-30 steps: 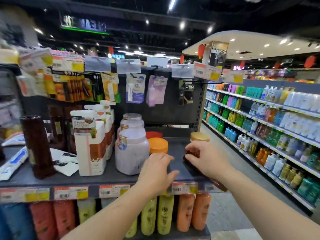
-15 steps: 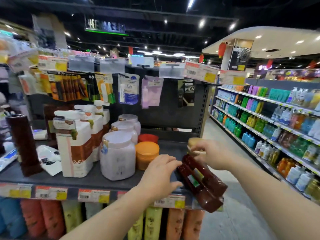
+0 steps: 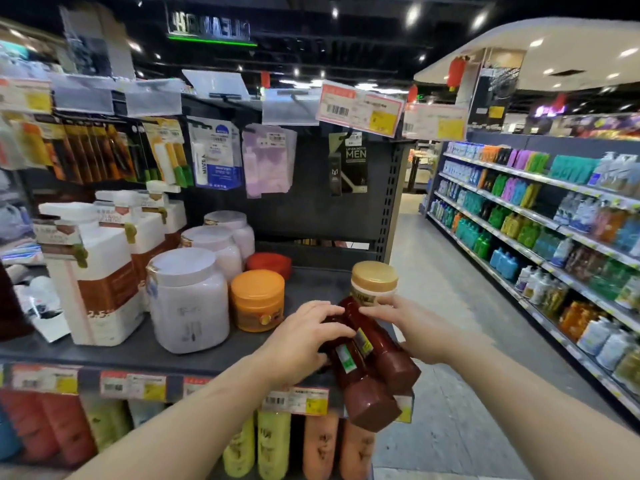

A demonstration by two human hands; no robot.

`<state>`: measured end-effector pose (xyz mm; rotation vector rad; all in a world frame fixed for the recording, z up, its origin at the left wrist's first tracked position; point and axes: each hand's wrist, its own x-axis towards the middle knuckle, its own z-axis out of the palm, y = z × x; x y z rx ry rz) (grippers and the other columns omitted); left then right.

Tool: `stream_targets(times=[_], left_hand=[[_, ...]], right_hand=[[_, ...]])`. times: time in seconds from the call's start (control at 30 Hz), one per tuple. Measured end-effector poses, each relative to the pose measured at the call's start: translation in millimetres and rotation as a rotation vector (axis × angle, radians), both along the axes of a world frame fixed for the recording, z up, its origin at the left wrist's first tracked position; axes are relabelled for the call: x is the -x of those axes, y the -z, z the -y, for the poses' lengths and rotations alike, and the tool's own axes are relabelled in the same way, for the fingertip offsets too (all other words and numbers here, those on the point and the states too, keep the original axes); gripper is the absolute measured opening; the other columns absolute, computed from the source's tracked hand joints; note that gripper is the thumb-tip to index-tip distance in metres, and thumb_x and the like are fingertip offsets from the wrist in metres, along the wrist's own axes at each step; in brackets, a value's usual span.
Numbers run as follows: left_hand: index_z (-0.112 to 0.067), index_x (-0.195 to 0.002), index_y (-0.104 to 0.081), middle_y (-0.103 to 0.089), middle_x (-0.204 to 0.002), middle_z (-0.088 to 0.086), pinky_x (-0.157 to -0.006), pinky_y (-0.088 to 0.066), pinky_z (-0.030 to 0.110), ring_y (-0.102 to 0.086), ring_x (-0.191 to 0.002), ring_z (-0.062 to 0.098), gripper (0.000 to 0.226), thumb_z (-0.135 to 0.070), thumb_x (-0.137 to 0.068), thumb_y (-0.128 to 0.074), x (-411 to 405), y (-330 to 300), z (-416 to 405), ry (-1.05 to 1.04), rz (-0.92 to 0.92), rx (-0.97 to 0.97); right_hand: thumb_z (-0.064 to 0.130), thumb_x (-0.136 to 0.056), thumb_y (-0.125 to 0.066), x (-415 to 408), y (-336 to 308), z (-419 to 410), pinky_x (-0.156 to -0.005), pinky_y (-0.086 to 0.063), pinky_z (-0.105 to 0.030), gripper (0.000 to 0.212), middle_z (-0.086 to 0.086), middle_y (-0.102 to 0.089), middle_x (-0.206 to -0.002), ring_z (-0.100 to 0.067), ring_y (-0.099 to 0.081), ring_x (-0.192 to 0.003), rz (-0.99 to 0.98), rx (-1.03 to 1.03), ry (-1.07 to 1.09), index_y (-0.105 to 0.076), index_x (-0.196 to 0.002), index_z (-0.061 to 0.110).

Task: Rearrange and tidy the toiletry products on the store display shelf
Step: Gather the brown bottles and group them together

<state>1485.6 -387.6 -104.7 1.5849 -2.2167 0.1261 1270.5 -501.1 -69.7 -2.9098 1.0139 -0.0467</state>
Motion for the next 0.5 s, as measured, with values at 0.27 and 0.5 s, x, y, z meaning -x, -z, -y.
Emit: stream_targets(times=[0.27,0.5], left_hand=[[-0.036,-0.129,-0.055,-0.046,-0.139,-0.011,-0.103,-0.026,0.013,-0.038,-0.129,0.002,0.061,-0.007,-0.077,-0.069,-9,6,8,0.014,-0.15,-0.08],[-0.029,-0.124,-0.059,-0.054,-0.121,-0.018,-0.101,-0.037,0.012,-0.047,-0.115,-0.008,0.054,-0.009,-0.077,-0.074,-22,-5,1,-0.008,-0.383,-0.086]], right_hand=[[0.017,-0.088,-0.066,-13,12,14,-0.115,-0.029,-0.038,0.062,0.007,-0.021,-0.154,-0.018,-0.025,-0.141,0.086,-0.049,-0.105,-0.043,-0.136,0.049],[0.022,-0.087,-0.068,-15,16,12,-0.115,-0.028,-0.033,0.059,0.013,-0.028,-0.149,-0.008,-0.028,-0.136,0.185,-0.164,-0.137,-0.044,-0.133,0.05]])
